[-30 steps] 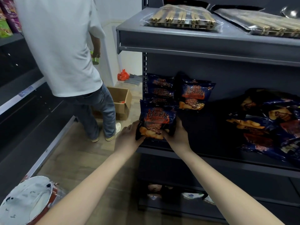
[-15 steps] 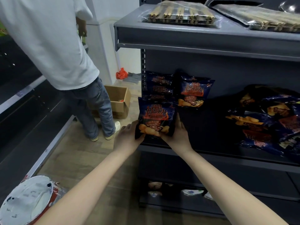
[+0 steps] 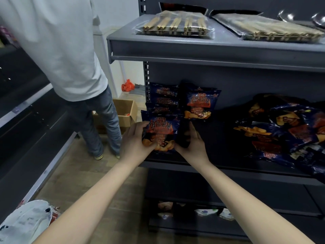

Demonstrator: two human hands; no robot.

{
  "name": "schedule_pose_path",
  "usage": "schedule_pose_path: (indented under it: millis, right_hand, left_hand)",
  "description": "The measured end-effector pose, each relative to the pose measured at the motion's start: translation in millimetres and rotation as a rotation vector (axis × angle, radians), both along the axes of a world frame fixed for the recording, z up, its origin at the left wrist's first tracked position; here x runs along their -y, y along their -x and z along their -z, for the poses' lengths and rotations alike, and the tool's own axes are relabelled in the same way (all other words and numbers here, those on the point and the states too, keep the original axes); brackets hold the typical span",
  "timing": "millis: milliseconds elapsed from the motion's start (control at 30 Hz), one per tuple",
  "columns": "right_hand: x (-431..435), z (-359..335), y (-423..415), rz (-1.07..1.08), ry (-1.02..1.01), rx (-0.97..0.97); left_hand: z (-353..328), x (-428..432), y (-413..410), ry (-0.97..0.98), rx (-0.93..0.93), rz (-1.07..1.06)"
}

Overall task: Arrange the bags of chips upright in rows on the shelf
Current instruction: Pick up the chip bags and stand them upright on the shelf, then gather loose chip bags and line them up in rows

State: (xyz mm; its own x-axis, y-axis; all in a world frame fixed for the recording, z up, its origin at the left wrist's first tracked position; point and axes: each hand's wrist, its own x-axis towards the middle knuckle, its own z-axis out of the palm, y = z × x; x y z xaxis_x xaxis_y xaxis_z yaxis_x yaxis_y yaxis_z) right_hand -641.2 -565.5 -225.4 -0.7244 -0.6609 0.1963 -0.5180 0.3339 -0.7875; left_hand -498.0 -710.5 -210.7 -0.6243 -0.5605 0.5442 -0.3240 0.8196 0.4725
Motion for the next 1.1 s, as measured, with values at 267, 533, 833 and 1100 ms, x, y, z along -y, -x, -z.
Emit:
schedule_pose_path:
  millis: [267, 533, 833, 1100]
  right_hand:
    - [-34.8, -19.1, 25.8, 0.076, 0.148, -0.033]
    - [-94.6, -37.9, 61.3, 0.172, 0.248, -0.009]
    - [-158.5, -56.3, 94.9, 0.274, 0.285, -0.104]
    - [-198.5, -52.4, 111.4, 0.401, 0.246, -0.159]
  left_hand:
    - [-22.6, -35.7, 49.0, 0.019, -0.099, 0.158]
    - [-20.0, -89.0, 116.0, -0.020, -0.098, 0.308]
    - [-24.5, -134.8, 188.8, 0.044, -0.044, 0.460]
    - [-19.5, -162.8, 240.3, 0.067, 0.128, 0.586]
